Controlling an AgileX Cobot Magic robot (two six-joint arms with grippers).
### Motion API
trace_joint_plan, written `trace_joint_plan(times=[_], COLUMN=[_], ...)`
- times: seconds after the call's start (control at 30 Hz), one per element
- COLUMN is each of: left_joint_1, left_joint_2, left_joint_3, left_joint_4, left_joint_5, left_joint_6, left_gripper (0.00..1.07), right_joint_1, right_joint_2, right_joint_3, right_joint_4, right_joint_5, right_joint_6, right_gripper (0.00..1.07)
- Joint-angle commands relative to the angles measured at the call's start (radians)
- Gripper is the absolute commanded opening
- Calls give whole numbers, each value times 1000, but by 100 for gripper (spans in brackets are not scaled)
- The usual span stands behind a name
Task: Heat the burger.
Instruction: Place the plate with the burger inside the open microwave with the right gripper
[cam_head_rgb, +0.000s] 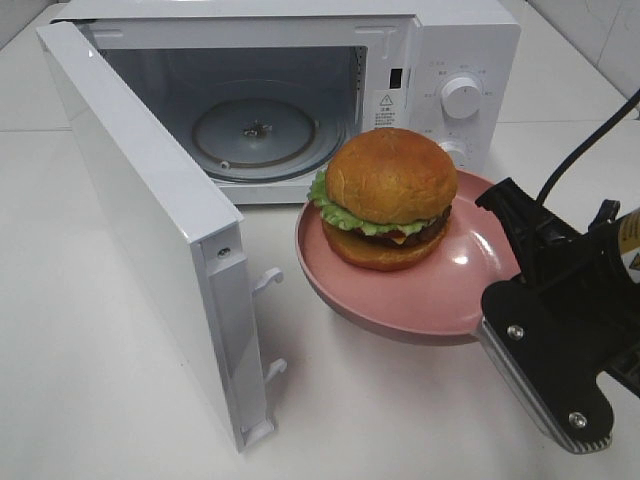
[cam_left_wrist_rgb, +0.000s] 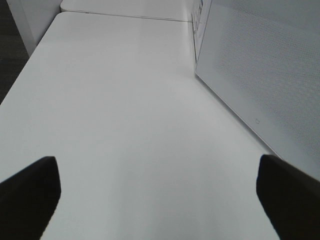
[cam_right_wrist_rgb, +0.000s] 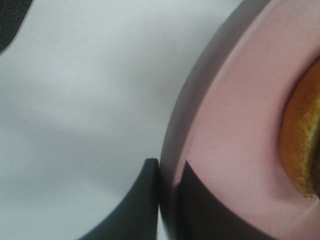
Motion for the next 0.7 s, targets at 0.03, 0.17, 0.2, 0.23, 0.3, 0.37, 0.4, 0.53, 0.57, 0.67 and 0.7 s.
trace_joint_plan(times=[0.03,0.17,0.2,0.23,0.3,0.37,0.4,0.53,0.57,0.67,0.7], left_joint_1=[-7,-7,-7,-7,-7,-7,-7,-7,-7,-7,-7], left_joint_2=[-16,-16,-16,-16,-16,-16,-16,-16,-16,-16,-16], left_joint_3=[-1,-1,-1,-1,-1,-1,-1,-1,-1,-1,-1], left_joint_4=[-4,-4,-4,-4,-4,-4,-4,-4,-4,-4,-4], left_joint_5=[-17,-17,-17,-17,-17,-17,-17,-17,-17,-17,-17], left_joint_6=[0,0,0,0,0,0,0,0,0,0,0], left_gripper=[100,100,100,100,100,100,100,100,100,100,100], right_joint_1=[-38,-54,-55,-55,-55,-55,-55,-55,-55,-55,-52], right_joint_2=[-7,-7,-4,-4,2,19,19,66,66,87,101], right_joint_3=[-42,-45,-45,-45,-45,-45,-45,-45,-45,-57,-73], right_joint_4=[24,48,57,57,57,57,57,58,58,61,61], right_joint_5=[-84,-92,-103,-103,-124,-155,-155,-179,-179,-186,-188], right_joint_6=[-59,-92,-106,-106,-107,-107,-107,-108,-108,-108,-108], right_gripper=[0,0,0,0,0,0,0,0,0,0,0])
